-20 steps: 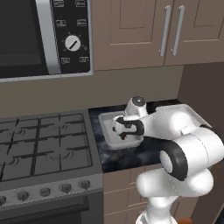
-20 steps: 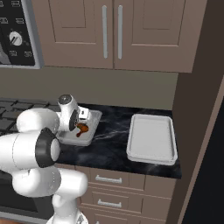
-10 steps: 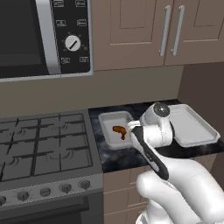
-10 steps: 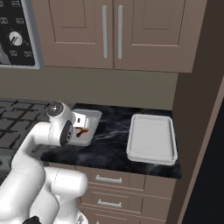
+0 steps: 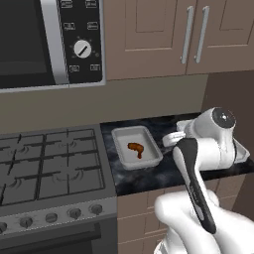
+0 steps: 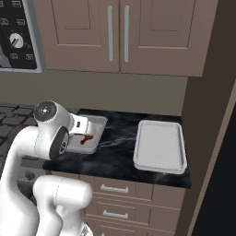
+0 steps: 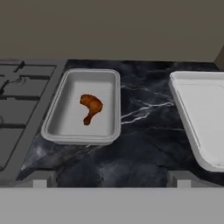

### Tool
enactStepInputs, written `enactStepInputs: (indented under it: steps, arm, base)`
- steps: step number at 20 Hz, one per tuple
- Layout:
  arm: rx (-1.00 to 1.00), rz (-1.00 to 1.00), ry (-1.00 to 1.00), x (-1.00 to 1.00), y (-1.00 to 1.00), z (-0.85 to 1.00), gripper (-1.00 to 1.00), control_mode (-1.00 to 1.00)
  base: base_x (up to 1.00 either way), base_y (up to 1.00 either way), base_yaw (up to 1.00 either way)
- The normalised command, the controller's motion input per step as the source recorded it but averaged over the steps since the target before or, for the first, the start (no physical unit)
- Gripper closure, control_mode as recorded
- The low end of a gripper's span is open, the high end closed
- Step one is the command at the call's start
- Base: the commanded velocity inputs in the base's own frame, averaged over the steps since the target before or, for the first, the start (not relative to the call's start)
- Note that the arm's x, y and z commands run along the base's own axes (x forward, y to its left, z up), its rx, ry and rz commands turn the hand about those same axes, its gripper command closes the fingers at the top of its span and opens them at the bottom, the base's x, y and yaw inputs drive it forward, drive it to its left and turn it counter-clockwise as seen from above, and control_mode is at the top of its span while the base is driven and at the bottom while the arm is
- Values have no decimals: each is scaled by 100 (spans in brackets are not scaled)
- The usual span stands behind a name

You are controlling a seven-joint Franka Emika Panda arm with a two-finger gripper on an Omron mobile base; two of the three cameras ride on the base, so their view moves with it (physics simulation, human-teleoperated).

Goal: Place one cucumber and one chicken drumstick in each tupperware on the nearby counter, to pack two identical lunches.

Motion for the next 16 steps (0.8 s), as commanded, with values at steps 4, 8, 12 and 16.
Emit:
enactStepInputs:
  steps: [4, 8, 12, 16]
  arm:
    - [-3, 0, -4, -100, 0, 49, -100, -100]
    - [-8, 0, -9, -100, 0, 0, -100, -100]
    - [-1, 0, -2, -25, 0, 0, -100, 100]
    - [0, 0, 0, 0, 0, 0, -100, 100]
  base:
    - [0, 0, 0]
    - [0, 0, 0]
    - [-75, -11, 0]
    - [-100, -61, 0]
